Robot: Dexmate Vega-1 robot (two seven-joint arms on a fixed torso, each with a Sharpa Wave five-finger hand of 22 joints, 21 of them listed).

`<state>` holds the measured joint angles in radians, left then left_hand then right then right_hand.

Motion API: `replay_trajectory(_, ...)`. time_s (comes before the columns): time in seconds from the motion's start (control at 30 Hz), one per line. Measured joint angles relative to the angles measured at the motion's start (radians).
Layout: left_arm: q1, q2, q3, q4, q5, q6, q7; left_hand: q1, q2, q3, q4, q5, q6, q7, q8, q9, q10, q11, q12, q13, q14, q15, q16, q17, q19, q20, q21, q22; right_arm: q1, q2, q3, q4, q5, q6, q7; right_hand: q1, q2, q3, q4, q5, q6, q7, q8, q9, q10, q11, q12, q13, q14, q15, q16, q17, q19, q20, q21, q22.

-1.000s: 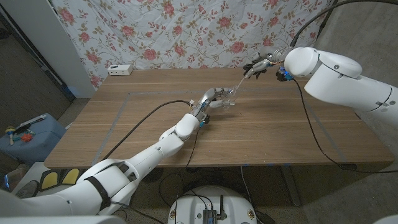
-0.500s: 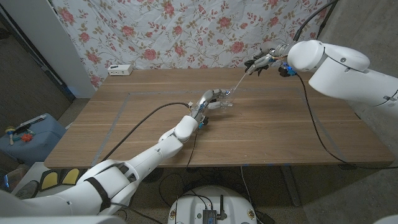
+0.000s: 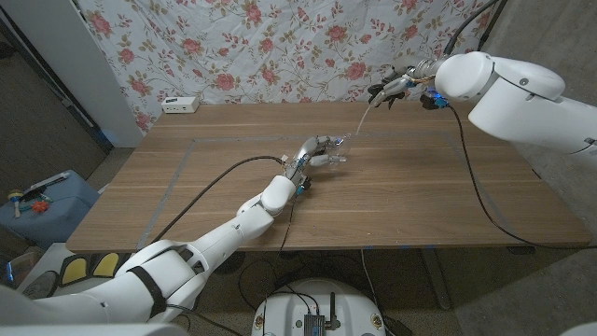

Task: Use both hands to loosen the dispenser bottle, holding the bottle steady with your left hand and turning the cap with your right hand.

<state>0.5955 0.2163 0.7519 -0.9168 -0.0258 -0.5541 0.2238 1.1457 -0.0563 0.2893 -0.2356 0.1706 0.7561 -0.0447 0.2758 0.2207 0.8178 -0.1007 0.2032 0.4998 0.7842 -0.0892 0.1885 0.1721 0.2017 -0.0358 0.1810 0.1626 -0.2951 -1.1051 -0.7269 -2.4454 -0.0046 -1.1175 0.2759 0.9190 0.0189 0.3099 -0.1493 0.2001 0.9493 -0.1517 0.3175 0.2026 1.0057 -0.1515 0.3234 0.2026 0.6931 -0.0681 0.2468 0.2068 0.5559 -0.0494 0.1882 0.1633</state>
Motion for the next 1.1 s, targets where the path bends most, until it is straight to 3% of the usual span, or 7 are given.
replay_trajectory(0.57,-0.001,-0.022,-0.001,0.049,-0.010,-0.044,0.021,-0.012,-0.012,0.004,-0.004,0.004,0.002,0.002,-0.019,-0.003,-0.004,-0.006,-0.008,-0.016,-0.017,0.005,-0.008,-0.005,0.000,0.000,0.000,0.000,0.021,-0.009,-0.015,-0.001,0.000,-0.028,-0.016,0.003,0.003,-0.007,-0.001,-0.003,0.002,0.002,0.000,0.000,0.000,-0.001,-0.007,0.005,0.007,0.004,0.000,0.000,0.004,-0.004,0.000,0.000)
replay_trajectory(0.87,0.023,-0.027,-0.025,0.054,-0.064,-0.084,-0.002,-0.024,-0.024,0.004,-0.004,0.003,0.006,-0.001,-0.050,-0.009,-0.024,-0.032,-0.016,-0.040,-0.061,0.014,-0.019,-0.009,-0.008,0.000,0.000,0.000,0.042,0.002,-0.081,0.015,-0.053,-0.065,-0.032,0.003,0.003,-0.007,-0.001,-0.005,0.002,0.002,-0.001,0.000,0.004,-0.004,-0.014,0.005,0.007,0.004,-0.008,-0.002,0.004,-0.004,0.000,0.000)
replay_trajectory(1.03,0.049,-0.016,-0.044,0.020,-0.095,-0.088,-0.014,-0.047,-0.008,0.010,0.002,0.003,-0.013,-0.020,-0.068,-0.016,-0.053,-0.025,-0.022,-0.054,-0.077,0.020,-0.019,-0.009,-0.008,0.000,0.000,0.000,0.057,0.019,-0.136,0.032,-0.091,-0.089,-0.045,0.003,0.002,-0.011,0.003,-0.005,0.002,0.002,-0.001,0.000,0.004,-0.004,-0.014,0.005,0.007,0.004,-0.008,-0.002,0.004,-0.004,0.000,0.000)
replay_trajectory(1.1,0.058,-0.010,-0.050,0.003,-0.101,-0.086,-0.015,-0.048,-0.008,0.029,0.018,0.003,-0.015,-0.022,-0.070,-0.016,-0.055,-0.024,-0.023,-0.060,-0.077,0.020,-0.019,-0.009,-0.008,0.000,0.000,0.000,0.062,0.024,-0.151,0.036,-0.105,-0.097,-0.050,0.003,0.003,-0.011,0.003,-0.005,0.002,0.002,-0.005,0.000,0.004,-0.004,-0.014,0.005,0.007,0.004,-0.008,-0.002,0.004,-0.004,0.000,0.000)
